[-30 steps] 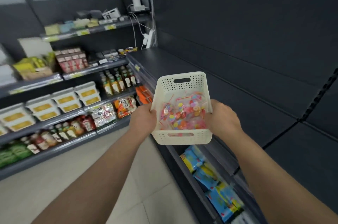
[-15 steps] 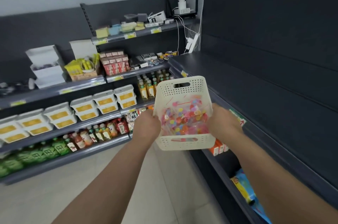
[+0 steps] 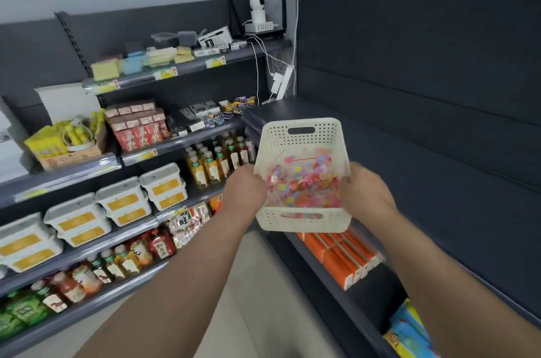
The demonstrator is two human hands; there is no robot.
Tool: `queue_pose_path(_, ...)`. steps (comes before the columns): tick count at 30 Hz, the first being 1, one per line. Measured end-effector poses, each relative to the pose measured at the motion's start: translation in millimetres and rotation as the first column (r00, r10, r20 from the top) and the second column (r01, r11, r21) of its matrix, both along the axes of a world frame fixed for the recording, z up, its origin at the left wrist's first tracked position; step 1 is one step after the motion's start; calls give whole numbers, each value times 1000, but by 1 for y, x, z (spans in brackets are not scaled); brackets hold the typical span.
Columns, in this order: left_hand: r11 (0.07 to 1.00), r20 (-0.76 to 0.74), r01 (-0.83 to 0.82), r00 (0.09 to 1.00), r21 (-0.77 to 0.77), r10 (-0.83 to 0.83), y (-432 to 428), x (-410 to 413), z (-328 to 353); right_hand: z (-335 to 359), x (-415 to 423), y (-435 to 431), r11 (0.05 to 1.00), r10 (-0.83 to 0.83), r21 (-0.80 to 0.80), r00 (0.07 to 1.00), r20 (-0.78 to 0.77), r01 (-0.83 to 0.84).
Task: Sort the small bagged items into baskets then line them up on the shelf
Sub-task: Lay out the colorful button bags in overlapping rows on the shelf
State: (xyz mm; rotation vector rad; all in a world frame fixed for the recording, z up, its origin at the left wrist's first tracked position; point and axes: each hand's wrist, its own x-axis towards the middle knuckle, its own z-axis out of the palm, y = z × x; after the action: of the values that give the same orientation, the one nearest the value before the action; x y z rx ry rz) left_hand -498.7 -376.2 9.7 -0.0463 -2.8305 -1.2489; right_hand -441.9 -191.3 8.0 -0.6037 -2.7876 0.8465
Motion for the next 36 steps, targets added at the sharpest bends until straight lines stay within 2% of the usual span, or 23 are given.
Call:
queue_pose_path(4,995,-18,99,995,-26,-100,39,-88,11,-4,-72,28,990,-141,-34,990,-25,140)
queue_pose_path(8,978,11,197,980,-63,-196,73,-157,19,1,-123,51,972,-229,-46,973,28,231)
queue_pose_path(16,900,96,435,895,34,-436,140,-246,10,1,-172,90,899,-436,-1,896,82,437)
queue_pose_path(25,698,144,707,684,114,-715,176,-316,-12,-12,-200,85,709,-705,79,699,125,701)
queue_pose_path(31,589,142,805,577,64,-804,188,-327,-26,-20,-202,70,574,-816,91,561,136,813)
queue_pose_path(36,517,120,855,510,37,-852,202,-325,-34,-26,-196,72,523,-849,148,498,175,839)
